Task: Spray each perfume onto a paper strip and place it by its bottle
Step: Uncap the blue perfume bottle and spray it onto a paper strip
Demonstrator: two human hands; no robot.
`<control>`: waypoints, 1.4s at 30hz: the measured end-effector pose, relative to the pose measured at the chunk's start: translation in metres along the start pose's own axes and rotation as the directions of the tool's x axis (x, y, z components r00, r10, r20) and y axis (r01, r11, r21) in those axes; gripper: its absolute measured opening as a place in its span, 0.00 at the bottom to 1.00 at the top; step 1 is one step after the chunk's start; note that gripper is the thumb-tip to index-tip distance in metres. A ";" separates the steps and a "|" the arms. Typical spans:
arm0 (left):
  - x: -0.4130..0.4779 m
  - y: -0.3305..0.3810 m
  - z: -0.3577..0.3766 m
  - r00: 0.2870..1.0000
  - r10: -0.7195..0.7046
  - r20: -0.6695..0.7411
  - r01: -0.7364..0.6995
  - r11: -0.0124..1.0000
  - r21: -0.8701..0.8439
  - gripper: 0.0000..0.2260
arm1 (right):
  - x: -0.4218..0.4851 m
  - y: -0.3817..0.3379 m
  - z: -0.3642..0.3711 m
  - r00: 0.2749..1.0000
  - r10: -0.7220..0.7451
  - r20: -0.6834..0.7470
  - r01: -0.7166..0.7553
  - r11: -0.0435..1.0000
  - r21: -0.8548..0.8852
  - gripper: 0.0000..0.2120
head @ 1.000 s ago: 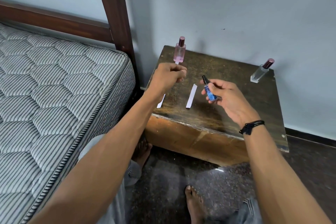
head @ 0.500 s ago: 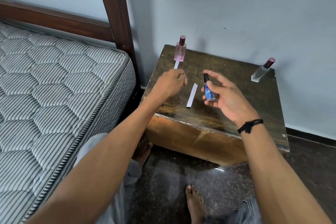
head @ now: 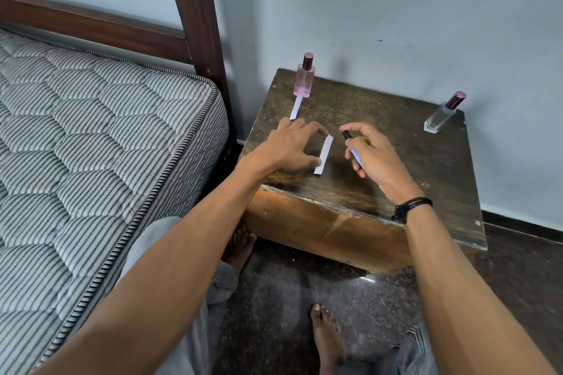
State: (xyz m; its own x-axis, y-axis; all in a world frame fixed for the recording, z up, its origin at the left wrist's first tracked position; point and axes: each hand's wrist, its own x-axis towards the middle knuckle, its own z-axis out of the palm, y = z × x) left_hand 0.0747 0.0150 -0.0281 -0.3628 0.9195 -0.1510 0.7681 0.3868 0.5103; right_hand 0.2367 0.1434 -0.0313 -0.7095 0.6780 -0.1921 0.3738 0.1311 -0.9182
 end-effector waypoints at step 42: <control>0.001 0.002 0.010 0.998 -0.055 0.010 0.054 0.990 0.127 0.25 | -0.006 0.023 0.031 0.870 -0.488 0.070 0.395 0.605 -0.691 0.13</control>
State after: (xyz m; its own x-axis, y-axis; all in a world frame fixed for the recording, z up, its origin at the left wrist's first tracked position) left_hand 0.0808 0.0175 -0.0353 -0.3993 0.8974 -0.1878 0.8082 0.4412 0.3901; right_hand 0.2308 0.1198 -0.0618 -0.8414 0.4753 0.2573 0.3587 0.8471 -0.3921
